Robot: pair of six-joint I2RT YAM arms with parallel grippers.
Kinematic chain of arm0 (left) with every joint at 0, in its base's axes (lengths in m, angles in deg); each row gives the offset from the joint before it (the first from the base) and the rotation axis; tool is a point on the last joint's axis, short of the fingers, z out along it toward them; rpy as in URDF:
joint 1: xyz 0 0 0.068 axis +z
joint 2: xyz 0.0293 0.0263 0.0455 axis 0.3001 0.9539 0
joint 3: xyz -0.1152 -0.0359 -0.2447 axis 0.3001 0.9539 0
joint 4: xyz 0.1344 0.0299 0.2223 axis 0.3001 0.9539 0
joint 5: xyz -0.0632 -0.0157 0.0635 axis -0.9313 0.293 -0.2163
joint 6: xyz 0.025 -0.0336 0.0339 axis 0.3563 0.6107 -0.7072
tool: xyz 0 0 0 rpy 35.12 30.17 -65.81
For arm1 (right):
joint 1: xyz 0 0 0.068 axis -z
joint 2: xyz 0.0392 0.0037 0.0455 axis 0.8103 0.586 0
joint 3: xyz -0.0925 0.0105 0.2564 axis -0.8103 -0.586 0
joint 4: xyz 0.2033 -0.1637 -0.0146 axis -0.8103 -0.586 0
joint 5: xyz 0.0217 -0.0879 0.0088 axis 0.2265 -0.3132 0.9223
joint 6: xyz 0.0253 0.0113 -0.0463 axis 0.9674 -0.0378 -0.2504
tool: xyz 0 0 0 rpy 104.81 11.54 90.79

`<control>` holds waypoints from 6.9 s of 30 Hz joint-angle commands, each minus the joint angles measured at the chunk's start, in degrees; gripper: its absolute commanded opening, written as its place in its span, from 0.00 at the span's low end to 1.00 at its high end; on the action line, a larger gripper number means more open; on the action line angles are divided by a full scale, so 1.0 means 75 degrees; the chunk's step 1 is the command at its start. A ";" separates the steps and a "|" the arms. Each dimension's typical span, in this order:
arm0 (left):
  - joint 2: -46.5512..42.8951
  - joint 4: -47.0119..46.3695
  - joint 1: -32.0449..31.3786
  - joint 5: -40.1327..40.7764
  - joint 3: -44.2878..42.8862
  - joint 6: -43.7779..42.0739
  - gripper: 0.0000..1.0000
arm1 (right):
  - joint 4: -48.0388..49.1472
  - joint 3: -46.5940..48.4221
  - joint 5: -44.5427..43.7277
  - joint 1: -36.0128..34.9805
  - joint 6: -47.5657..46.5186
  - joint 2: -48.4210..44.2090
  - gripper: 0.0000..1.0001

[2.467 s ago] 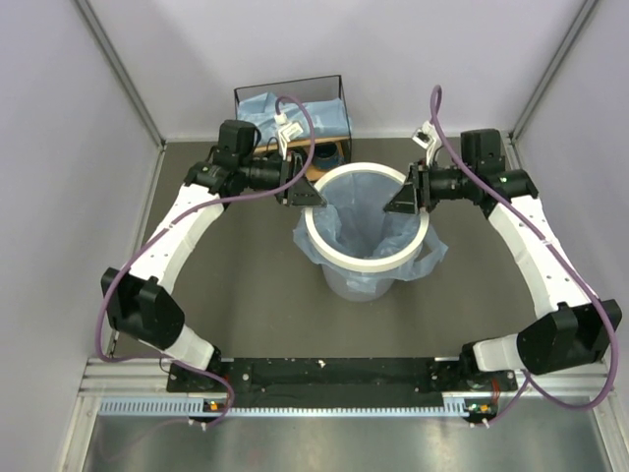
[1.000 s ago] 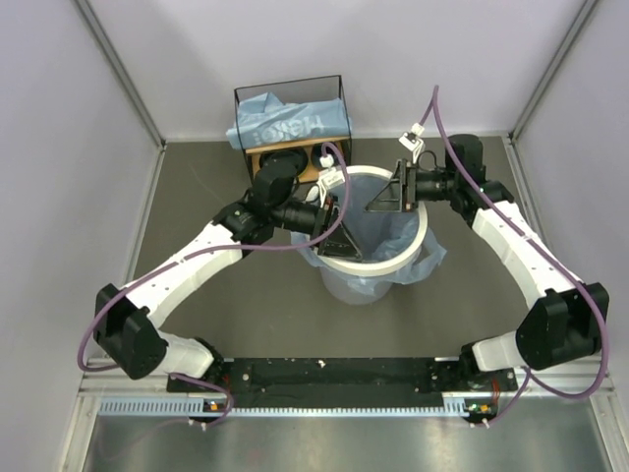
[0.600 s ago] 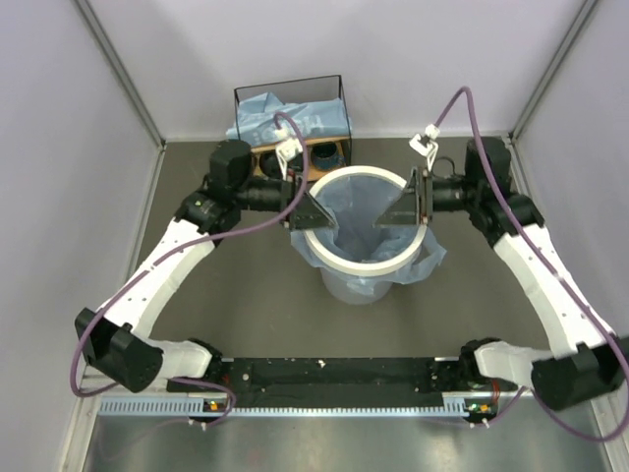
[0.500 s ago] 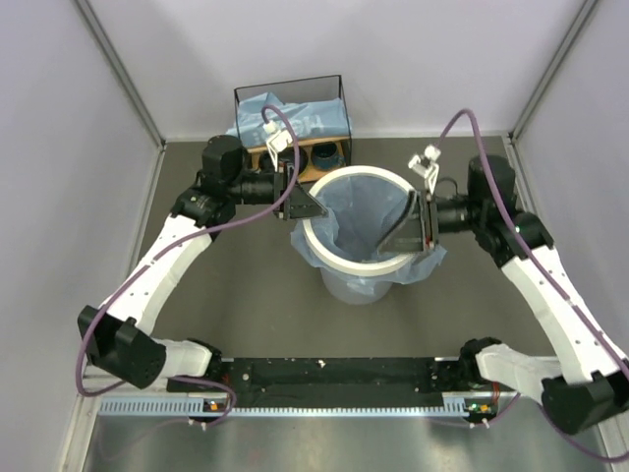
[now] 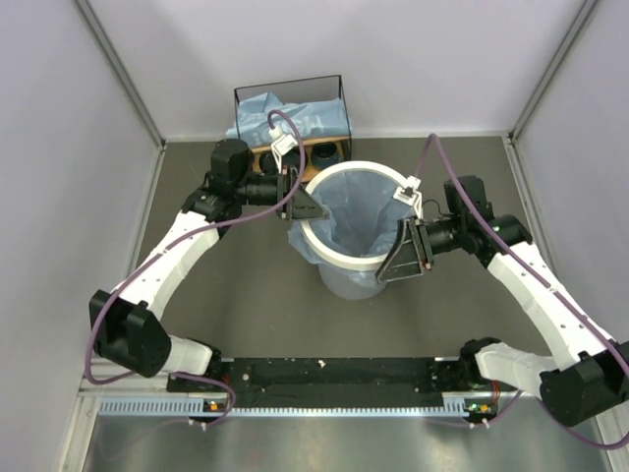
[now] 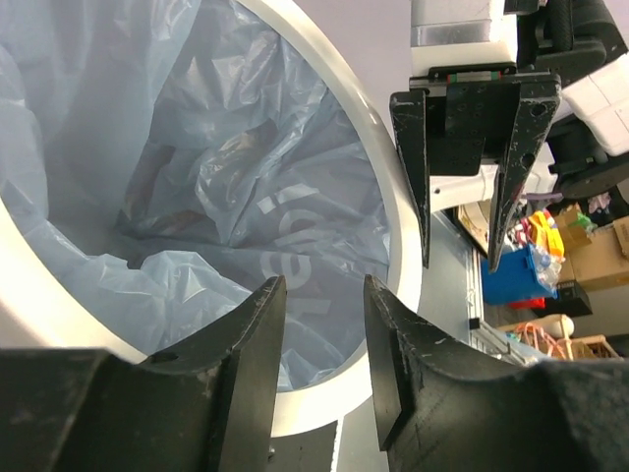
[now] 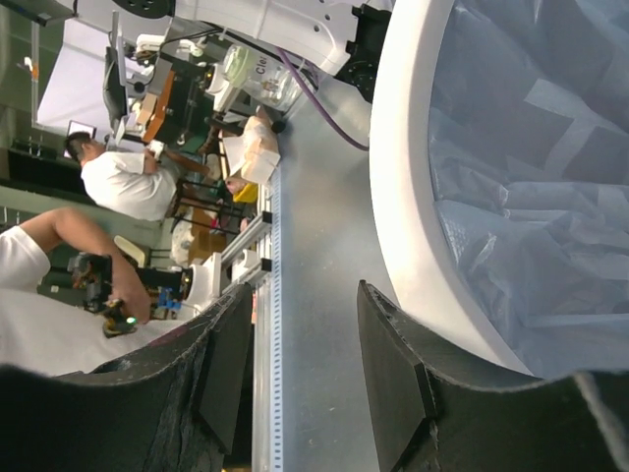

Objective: Put the trash bags into the trash bin

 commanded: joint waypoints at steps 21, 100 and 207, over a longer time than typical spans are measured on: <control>0.0122 0.0976 0.0115 -0.0107 -0.0960 0.0165 0.48 | -0.0497 0.2193 -0.0836 0.1433 -0.0688 0.2068 0.50; 0.1682 0.1714 -0.3600 0.0550 -0.1723 -0.0900 0.08 | -0.2068 0.4512 -0.6133 0.1528 -0.2940 0.3044 0.57; -0.1529 -0.3689 -0.2920 0.0761 0.2482 -0.3351 0.23 | 0.0276 0.1275 -0.0544 0.1704 0.1148 0.0055 0.51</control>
